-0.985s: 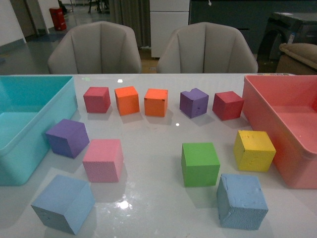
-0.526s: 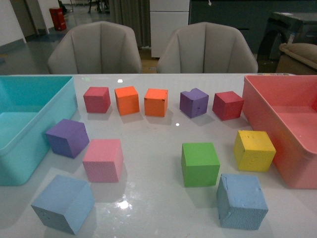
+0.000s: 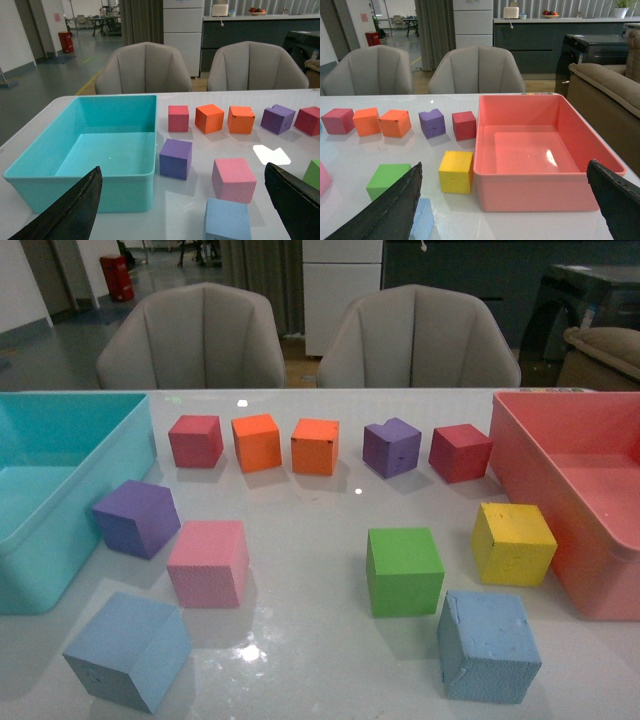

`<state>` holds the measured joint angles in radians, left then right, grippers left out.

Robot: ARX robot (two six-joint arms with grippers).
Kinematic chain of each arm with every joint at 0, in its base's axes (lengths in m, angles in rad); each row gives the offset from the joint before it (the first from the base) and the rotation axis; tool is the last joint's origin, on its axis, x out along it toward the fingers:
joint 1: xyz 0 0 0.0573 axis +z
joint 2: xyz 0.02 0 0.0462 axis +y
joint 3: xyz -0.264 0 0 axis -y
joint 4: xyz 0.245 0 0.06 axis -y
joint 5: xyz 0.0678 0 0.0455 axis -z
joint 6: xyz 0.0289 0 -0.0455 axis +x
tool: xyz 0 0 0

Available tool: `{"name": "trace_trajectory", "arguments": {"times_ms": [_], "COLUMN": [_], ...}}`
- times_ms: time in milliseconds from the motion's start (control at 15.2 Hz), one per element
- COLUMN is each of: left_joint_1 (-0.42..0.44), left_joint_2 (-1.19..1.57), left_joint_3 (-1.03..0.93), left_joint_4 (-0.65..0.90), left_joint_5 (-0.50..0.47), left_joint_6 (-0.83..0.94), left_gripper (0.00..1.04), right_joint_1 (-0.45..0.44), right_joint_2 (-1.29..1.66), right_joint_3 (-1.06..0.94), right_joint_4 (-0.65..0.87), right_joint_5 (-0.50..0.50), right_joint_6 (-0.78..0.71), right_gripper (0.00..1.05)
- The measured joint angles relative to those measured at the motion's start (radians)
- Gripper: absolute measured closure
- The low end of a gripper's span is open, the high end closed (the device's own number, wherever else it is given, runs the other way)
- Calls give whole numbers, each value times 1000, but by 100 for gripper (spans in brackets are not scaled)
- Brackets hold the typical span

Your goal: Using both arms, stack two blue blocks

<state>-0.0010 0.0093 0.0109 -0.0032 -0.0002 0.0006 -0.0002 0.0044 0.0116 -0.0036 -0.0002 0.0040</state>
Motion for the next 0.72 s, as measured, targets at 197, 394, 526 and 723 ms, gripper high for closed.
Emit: {"name": "trace_trajectory", "arguments": {"times_ms": [197, 394, 526, 723], "left_joint_1": [0, 0, 0, 0], "left_joint_2": [0, 0, 0, 0], "left_joint_3": [0, 0, 0, 0], "left_joint_4": [0, 0, 0, 0], "left_joint_5": [0, 0, 0, 0], "left_joint_6": [0, 0, 0, 0], "left_gripper": [7, 7, 7, 7], "right_joint_1": [0, 0, 14, 48], "right_joint_2": [0, 0, 14, 414], "right_joint_3": [0, 0, 2, 139], "right_joint_4": [0, 0, 6, 296], "right_joint_5": [0, 0, 46, 175], "right_joint_6": [0, 0, -19, -61], "right_gripper": [6, 6, 6, 6]}}
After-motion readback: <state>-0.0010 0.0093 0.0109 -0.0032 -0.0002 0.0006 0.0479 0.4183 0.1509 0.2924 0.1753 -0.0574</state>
